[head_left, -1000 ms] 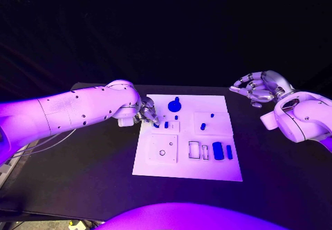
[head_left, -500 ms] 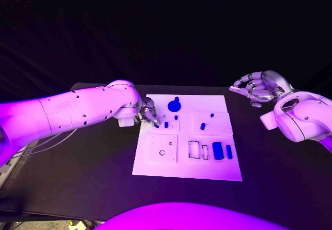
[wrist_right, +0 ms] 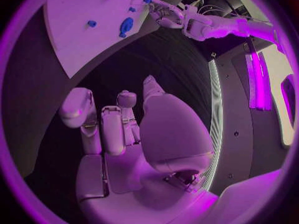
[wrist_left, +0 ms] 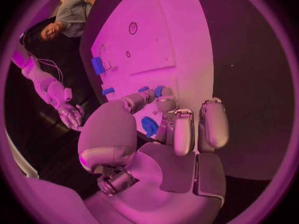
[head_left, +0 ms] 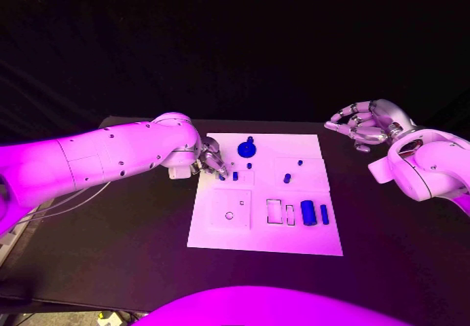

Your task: Assemble the parts on the task board

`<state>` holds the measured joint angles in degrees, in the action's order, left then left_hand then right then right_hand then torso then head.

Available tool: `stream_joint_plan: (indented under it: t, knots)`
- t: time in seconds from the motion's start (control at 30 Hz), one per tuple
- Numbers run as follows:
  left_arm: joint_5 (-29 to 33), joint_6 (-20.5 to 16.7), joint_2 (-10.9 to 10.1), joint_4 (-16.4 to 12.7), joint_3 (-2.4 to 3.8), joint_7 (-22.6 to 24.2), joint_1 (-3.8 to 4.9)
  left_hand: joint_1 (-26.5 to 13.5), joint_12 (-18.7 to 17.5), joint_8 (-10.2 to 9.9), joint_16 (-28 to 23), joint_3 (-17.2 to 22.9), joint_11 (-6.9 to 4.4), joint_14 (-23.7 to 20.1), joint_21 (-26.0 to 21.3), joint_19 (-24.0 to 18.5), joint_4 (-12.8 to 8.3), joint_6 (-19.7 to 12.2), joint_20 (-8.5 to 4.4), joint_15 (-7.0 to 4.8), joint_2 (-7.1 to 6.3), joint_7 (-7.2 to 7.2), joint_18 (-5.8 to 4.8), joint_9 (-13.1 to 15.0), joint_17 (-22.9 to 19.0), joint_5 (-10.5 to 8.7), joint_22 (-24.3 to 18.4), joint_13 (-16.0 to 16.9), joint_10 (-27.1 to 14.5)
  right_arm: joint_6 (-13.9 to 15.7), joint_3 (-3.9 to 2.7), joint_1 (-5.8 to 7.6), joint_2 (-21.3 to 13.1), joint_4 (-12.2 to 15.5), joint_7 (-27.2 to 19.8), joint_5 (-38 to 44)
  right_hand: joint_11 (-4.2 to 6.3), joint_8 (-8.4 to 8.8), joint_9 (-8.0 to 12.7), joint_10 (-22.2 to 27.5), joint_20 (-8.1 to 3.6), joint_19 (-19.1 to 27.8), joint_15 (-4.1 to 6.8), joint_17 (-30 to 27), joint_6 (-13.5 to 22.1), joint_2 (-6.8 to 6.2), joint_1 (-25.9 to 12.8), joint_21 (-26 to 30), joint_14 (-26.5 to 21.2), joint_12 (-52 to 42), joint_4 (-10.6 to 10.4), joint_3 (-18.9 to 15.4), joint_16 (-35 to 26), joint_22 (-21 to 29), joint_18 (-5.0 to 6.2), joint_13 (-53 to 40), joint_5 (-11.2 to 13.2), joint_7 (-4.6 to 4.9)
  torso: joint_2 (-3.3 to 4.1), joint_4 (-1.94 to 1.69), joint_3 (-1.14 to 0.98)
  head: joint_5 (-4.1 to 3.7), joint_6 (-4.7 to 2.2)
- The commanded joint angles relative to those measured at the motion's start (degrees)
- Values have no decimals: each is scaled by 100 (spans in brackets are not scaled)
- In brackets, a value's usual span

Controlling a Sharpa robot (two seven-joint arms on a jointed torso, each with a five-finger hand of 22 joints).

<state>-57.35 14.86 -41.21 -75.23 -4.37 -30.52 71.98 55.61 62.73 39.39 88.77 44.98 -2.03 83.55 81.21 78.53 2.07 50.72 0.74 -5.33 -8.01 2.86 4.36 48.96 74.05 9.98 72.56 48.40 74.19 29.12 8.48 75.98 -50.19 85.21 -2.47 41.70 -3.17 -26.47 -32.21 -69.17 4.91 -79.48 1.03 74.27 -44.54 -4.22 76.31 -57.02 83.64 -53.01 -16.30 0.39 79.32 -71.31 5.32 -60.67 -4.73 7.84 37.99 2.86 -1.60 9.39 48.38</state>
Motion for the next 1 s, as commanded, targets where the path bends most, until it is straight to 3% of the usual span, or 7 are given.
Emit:
stream_joint_plan:
  t: [0.03, 0.57, 1.0]
  knots:
    - [17, 26, 47, 6, -19, 7, -34, 7, 35, 371, 122, 276, -151, 645, 92, 166, 70, 678, -8, -63, 240, -281, -76, 358, 1593, 173, 119, 52, 434, -16, -1, -7, 5, -1, -19, 7, 22, 98, -80, 203, -18, 100, 25, 124, 11, 109, -45, 52, 225, 56, -16, -221, -66, 29, 104, 40, 50, -20, 3, 0, -1, -9, 0]
    - [-65, 18, 97, 149, -21, 11, -35, -197, 37, 342, 116, -192, -160, 642, 86, 166, 366, 698, -19, -70, 250, -293, -77, 398, 1583, 114, 125, 21, 434, -21, -1, -22, 1, 3, -25, 6, 22, 100, -81, 202, -20, 94, 26, 120, 9, 113, -43, 56, 225, 68, -16, -227, -73, 33, 103, 57, 50, -20, 1, -3, 1, -26, 18]
    - [-148, 36, 87, 185, -21, 13, -35, -271, 33, 319, 99, -554, -162, 634, 68, 152, 515, 664, -25, -77, 115, -293, -71, 431, 1555, 111, 103, -12, 399, -23, -1, -23, -9, 14, -27, 6, 23, 101, -82, 198, -20, 93, 26, 122, 9, 114, -47, 63, 227, 67, -18, -232, -74, 37, 104, 60, 51, -21, 0, -4, 6, -32, 12]
